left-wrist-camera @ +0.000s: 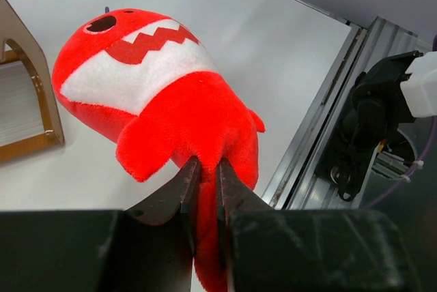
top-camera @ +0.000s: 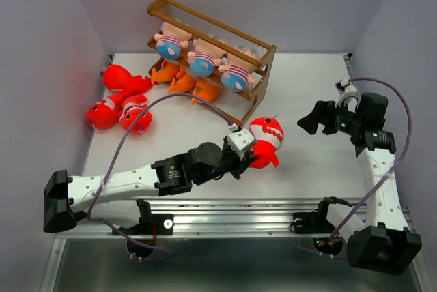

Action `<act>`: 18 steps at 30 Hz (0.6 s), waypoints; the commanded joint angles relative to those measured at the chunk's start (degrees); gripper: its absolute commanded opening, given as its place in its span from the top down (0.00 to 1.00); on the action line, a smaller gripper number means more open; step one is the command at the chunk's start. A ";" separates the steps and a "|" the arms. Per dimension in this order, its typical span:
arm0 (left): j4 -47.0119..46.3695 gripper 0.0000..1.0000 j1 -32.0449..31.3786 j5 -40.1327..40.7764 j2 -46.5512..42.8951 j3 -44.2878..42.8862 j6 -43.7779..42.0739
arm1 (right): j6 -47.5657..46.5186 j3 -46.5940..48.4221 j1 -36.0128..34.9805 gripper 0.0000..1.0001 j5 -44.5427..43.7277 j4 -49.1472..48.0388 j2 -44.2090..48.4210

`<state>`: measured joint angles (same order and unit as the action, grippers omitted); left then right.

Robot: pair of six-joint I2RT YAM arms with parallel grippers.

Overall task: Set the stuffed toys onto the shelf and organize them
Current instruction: Pass the stuffed toy from the right arm to the left, then place the stuffed toy onto shelf

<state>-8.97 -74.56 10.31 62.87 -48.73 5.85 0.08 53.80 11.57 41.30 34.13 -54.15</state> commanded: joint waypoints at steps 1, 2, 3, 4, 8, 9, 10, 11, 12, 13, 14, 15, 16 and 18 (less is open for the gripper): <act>0.00 1.00 -0.23 2.61 -2.84 -4.00 -3.64 | -6.39 -2.03 0.29 0.00 4.13 -3.02 -1.74; 0.27 1.00 -0.23 2.88 -3.10 -4.87 -4.08 | -7.36 -2.73 0.29 0.00 4.75 -3.02 -2.79; 0.53 1.00 -0.14 3.05 -3.28 -5.41 -4.44 | -8.24 -3.00 0.29 0.00 6.06 -3.02 -3.24; 1.14 1.00 0.03 3.14 -3.63 -5.85 -5.05 | -8.95 -3.26 0.29 0.00 6.60 -3.10 -3.85; 2.20 1.00 2.49 2.44 -4.33 -7.78 -5.41 | -13.25 -5.19 0.29 0.00 10.54 -3.28 -7.10; 2.12 1.00 2.84 2.18 -4.68 -7.96 -5.41 | -13.70 -5.37 0.29 0.00 10.99 -3.37 -7.63; 1.94 1.00 3.28 1.65 -4.95 -8.05 -5.41 | -14.22 -5.55 0.29 0.00 11.34 -3.37 -8.16; 1.59 1.00 4.07 1.39 -5.13 -8.22 -5.41 | -15.10 -5.64 0.29 0.00 11.43 -3.37 -8.42; 1.42 1.00 4.60 1.21 -5.56 -8.40 -5.41 | -15.45 -5.64 0.29 0.00 11.26 -3.37 -8.95; 1.33 1.00 5.04 0.95 -5.74 -8.57 -5.49 | -15.81 -5.81 0.29 0.00 11.26 -3.37 -9.13; 1.24 1.00 5.57 0.42 -5.83 -9.10 -5.58 | -16.24 -5.99 0.29 0.00 11.26 -3.37 -9.13; 1.24 1.00 6.09 0.07 -6.00 -9.45 -5.58 | -16.42 -6.16 0.29 0.00 11.26 -3.37 -9.22; 1.32 1.00 7.32 -0.63 -6.18 -9.89 -5.58 | -16.60 -6.51 0.29 0.00 11.26 -3.37 -9.04; 1.76 1.00 8.47 -1.43 -6.36 -11.20 -6.19 | -16.78 -6.60 0.29 0.00 10.91 -3.37 -8.87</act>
<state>-4.84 -68.05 10.90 58.43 -55.35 1.58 -14.11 47.37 11.57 50.65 32.80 -63.88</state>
